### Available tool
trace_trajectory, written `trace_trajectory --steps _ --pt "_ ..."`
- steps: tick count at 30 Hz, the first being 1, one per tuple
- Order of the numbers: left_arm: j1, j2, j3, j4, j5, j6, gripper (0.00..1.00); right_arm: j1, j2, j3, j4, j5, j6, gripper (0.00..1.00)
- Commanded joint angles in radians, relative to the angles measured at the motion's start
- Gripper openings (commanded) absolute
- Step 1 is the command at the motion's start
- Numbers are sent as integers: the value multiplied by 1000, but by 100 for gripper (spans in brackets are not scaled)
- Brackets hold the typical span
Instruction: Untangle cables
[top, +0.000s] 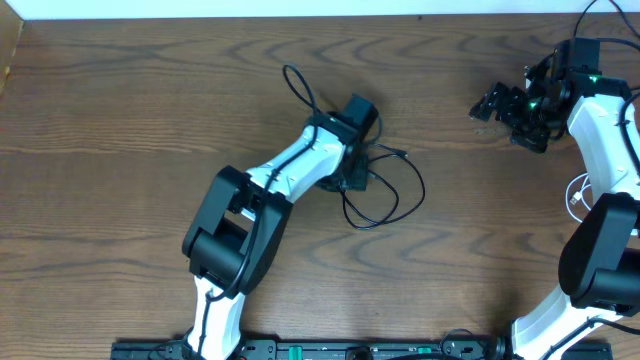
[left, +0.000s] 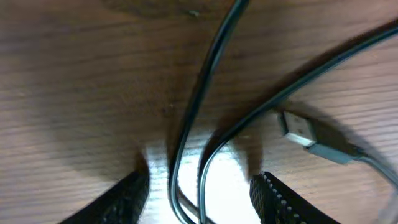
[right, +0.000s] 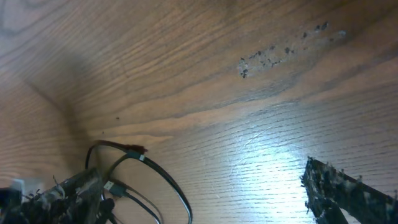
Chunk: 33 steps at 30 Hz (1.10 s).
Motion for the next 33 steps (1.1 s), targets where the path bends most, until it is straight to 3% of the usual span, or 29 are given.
trace_trajectory --steps 1,5,9,12,13,16,20,25,33 --pt "-4 13 -62 37 -60 0 58 4 -11 2 -4 6 -19 99" --pt "-4 13 -113 95 -51 -15 56 5 -11 2 -4 6 -19 99" --pt "-13 14 -146 95 23 -30 39 6 -12 2 -3 6 -19 99" --pt "-21 13 -152 93 22 -50 12 8 -12 2 -3 5 -19 99" --pt "-22 14 -152 93 19 -53 8 8 -11 2 -3 -2 -19 99" --pt "-18 12 -144 88 19 -55 7 9 -12 2 1 -47 -34 99" --pt "-4 -44 -108 39 19 -51 7 16 -12 2 -5 -198 -185 99" --pt "16 -238 -76 23 19 -51 7 27 -12 2 -31 -401 -329 97" --pt "19 -572 -75 56 18 -55 7 102 -12 2 -42 -549 -406 94"
